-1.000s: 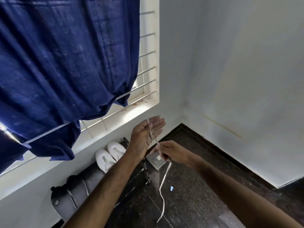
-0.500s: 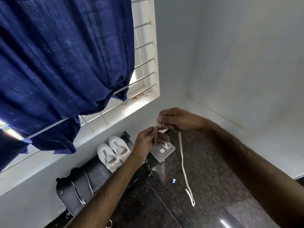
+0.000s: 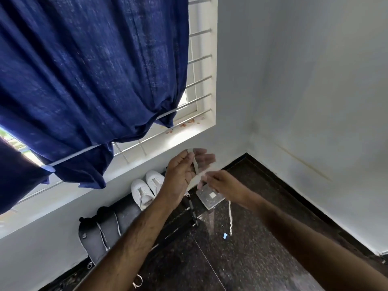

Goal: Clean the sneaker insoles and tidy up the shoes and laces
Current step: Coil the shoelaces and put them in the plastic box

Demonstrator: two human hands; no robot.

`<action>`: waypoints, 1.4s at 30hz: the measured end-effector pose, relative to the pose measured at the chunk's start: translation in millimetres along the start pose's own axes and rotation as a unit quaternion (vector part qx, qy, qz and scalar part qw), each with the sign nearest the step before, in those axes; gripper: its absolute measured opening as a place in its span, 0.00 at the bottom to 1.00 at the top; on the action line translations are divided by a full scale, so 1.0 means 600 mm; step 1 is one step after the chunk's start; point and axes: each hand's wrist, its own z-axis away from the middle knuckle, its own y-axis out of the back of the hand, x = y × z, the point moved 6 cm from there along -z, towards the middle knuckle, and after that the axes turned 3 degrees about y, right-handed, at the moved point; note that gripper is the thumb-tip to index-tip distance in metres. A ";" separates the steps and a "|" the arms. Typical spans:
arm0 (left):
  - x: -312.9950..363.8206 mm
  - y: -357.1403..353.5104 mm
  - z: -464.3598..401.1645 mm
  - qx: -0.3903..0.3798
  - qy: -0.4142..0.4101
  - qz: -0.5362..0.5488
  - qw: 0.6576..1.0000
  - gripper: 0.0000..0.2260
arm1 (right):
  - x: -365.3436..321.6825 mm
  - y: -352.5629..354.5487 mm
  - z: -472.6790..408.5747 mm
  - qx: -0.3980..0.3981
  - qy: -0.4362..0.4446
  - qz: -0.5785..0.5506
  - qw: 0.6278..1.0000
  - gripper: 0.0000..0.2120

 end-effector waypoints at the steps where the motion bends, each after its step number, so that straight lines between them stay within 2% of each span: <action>1: -0.003 0.013 -0.006 0.025 0.003 -0.014 1.000 0.14 | 0.009 -0.013 0.008 -0.012 0.003 -0.003 1.000 0.18; 4: -0.026 0.051 -0.013 0.083 0.015 -0.096 0.992 0.14 | -0.007 -0.037 0.033 -0.074 0.029 0.014 0.997 0.18; 6: -0.045 0.062 -0.006 0.088 0.030 -0.139 0.986 0.13 | -0.033 -0.032 0.035 -0.107 0.048 0.054 0.992 0.17; 8: -0.056 0.058 0.003 0.078 0.047 -0.148 0.985 0.12 | -0.068 -0.011 0.024 -0.106 0.065 0.072 0.990 0.15; 10: -0.059 0.044 0.009 0.070 0.052 -0.136 0.987 0.11 | -0.107 0.023 0.002 -0.075 0.079 0.064 0.992 0.15; 12: -0.060 0.028 0.014 0.049 0.059 -0.084 0.993 0.16 | -0.136 0.052 -0.021 -0.040 0.087 0.075 0.993 0.16; 14: -0.054 0.015 0.017 0.016 0.048 -0.035 0.998 0.17 | -0.155 0.074 -0.037 -0.017 0.094 0.068 0.993 0.16; 18: -0.024 0.007 0.021 -0.005 0.004 -0.017 1.000 0.16 | -0.135 0.081 -0.058 0.027 0.076 0.025 0.996 0.14; 22: 0.011 0.008 0.022 -0.009 -0.027 -0.002 1.000 0.15 | -0.072 0.027 -0.042 0.006 0.030 -0.018 0.999 0.11; 25: 0.024 0.029 0.017 0.030 -0.041 -0.018 0.999 0.16 | -0.052 -0.018 -0.011 -0.027 0.027 -0.035 0.999 0.17; 27: 0.022 0.049 0.010 0.073 -0.040 -0.044 0.996 0.16 | -0.037 -0.037 0.000 -0.059 0.031 -0.003 0.998 0.21; 29: 0.013 0.063 0.006 0.096 -0.029 -0.084 0.991 0.16 | -0.037 -0.043 0.008 -0.097 0.045 0.077 0.991 0.20; 32: -0.014 0.074 0.007 0.082 0.011 -0.123 0.989 0.15 | -0.068 -0.034 0.013 -0.134 0.074 0.188 0.970 0.18; 34: -0.033 0.069 0.013 0.056 0.031 -0.136 0.989 0.17 | -0.111 -0.004 0.005 -0.118 0.100 0.191 0.969 0.14; 36: -0.044 0.054 0.021 0.022 0.038 -0.146 0.988 0.18 | -0.151 0.036 -0.014 -0.068 0.121 0.186 0.973 0.11; 38: -0.044 0.034 0.029 -0.009 0.037 -0.147 0.988 0.19 | -0.176 0.071 -0.029 -0.024 0.137 0.173 0.975 0.12; 42: -0.014 0.011 0.034 -0.035 0.010 -0.039 0.999 0.19 | -0.139 0.077 -0.054 0.006 0.092 0.044 0.995 0.12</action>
